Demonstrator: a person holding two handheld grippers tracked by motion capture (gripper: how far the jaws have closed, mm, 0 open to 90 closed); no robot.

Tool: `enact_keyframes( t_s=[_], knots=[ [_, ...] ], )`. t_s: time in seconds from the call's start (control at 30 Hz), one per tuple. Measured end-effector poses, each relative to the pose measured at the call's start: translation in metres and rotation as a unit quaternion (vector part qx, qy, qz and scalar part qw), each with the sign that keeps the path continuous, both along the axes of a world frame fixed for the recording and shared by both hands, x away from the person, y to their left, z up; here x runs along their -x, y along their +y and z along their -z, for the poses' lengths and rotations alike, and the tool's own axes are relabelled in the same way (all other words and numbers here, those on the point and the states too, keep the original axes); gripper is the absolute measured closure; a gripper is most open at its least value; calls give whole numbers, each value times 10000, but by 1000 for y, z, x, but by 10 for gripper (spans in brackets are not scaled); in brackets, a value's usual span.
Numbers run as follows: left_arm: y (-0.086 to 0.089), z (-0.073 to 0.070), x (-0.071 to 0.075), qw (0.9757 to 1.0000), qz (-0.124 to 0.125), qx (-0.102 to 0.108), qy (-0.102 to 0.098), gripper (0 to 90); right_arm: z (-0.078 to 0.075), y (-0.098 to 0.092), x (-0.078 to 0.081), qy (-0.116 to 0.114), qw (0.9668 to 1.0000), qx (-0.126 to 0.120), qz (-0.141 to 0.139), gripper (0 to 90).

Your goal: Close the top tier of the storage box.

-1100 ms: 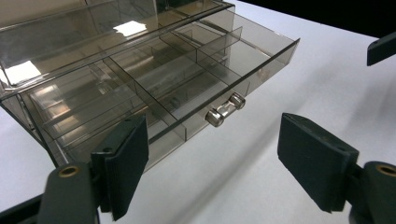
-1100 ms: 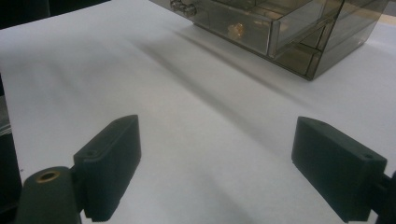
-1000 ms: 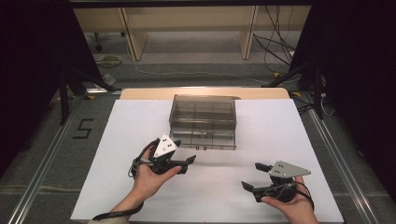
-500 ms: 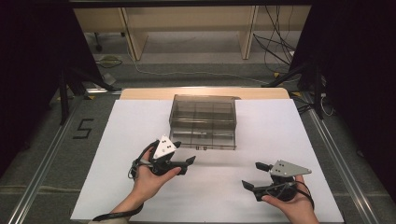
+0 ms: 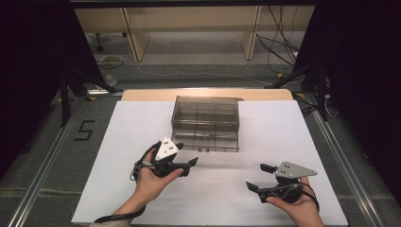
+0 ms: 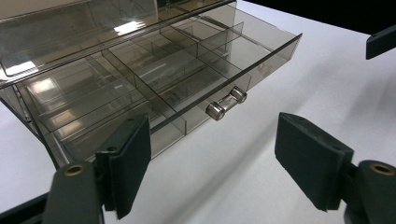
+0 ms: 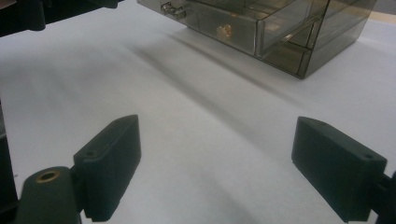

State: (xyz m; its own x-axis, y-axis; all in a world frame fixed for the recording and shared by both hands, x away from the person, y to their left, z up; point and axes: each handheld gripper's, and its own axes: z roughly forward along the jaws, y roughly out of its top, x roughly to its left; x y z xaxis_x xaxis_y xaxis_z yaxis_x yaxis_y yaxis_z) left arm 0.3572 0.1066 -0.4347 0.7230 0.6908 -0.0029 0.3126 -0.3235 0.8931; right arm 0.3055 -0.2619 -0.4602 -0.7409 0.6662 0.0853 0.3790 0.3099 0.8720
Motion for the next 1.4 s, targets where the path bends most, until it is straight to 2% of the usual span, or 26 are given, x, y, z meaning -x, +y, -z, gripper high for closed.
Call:
enact_keyframes(
  t_s=[0.07,0.27,0.53,0.7,1.07,1.23,1.4],
  knots=[
    [1,0,0,10000,-36,5,-45,301,0,0,0,-13,10000,0,-1,163],
    [4,-1,1,9998,-163,81,-69,461,0,0,0,-17,10000,18,8,163],
    [4,-3,5,9992,-295,-89,-254,746,0,0,0,-24,10000,7,-11,163],
    [5,-3,6,9987,-325,-173,-359,889,0,0,0,-28,10000,-1,-28,163],
    [-2,4,5,9986,-260,-313,-331,897,-1,3,0,-42,9999,72,-59,163],
    [-13,10,2,9986,-131,-346,-373,897,-2,5,1,-71,9999,123,-58,163],
    [-22,15,-2,9978,-105,-488,-427,897,-2,4,1,-65,9999,121,-53,164]
  ],
)
